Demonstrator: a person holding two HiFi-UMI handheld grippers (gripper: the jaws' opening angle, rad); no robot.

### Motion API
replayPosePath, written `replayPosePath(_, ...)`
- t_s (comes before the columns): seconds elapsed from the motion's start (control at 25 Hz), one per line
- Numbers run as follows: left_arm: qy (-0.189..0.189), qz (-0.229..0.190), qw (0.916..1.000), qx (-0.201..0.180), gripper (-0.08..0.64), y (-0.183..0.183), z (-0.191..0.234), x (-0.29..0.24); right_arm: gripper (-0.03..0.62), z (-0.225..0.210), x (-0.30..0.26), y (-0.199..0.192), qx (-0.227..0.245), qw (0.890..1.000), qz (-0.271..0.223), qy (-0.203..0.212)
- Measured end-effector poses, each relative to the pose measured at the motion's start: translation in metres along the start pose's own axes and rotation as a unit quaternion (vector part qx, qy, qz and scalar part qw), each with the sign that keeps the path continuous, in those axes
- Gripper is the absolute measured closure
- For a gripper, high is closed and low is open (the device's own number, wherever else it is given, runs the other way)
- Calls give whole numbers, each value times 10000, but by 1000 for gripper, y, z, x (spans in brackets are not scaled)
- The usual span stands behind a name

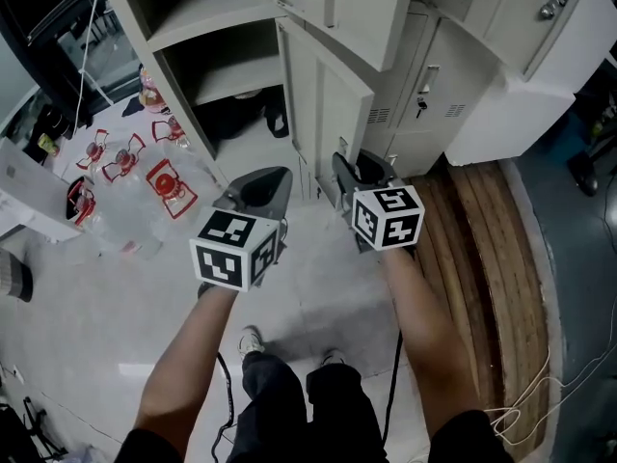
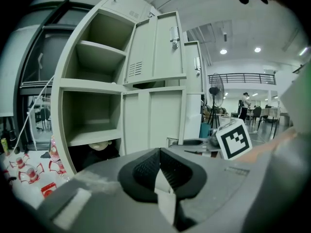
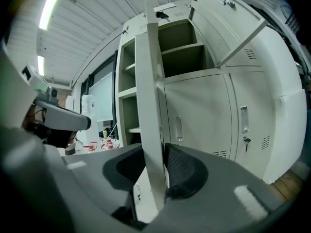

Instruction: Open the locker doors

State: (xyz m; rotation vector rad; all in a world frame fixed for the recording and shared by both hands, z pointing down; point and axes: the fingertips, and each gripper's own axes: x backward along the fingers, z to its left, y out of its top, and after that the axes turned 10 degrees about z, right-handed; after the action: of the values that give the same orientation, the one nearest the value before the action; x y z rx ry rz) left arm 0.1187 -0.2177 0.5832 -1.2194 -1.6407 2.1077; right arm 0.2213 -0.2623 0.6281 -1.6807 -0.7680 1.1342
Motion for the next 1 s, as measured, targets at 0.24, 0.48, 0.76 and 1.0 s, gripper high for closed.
replayPosePath(0.24,-118,5,9999,-94,555,7,-13,-7,467,-11,10,5,-106,9999,-11,-75)
replayPosePath(0.48,-157,97,9998,-122,555,27,-26,10,462,-8,40,23,-138,9997,84,-176)
replayPosePath(0.76,-70,77,9999,-112,555,71,-41,44,462,10,92,70,-88,9996,121,-239)
replayPosePath(1.0,147,84,9998,-92,555,98,-49,76,484,31,132,110,36,9997,138,-220)
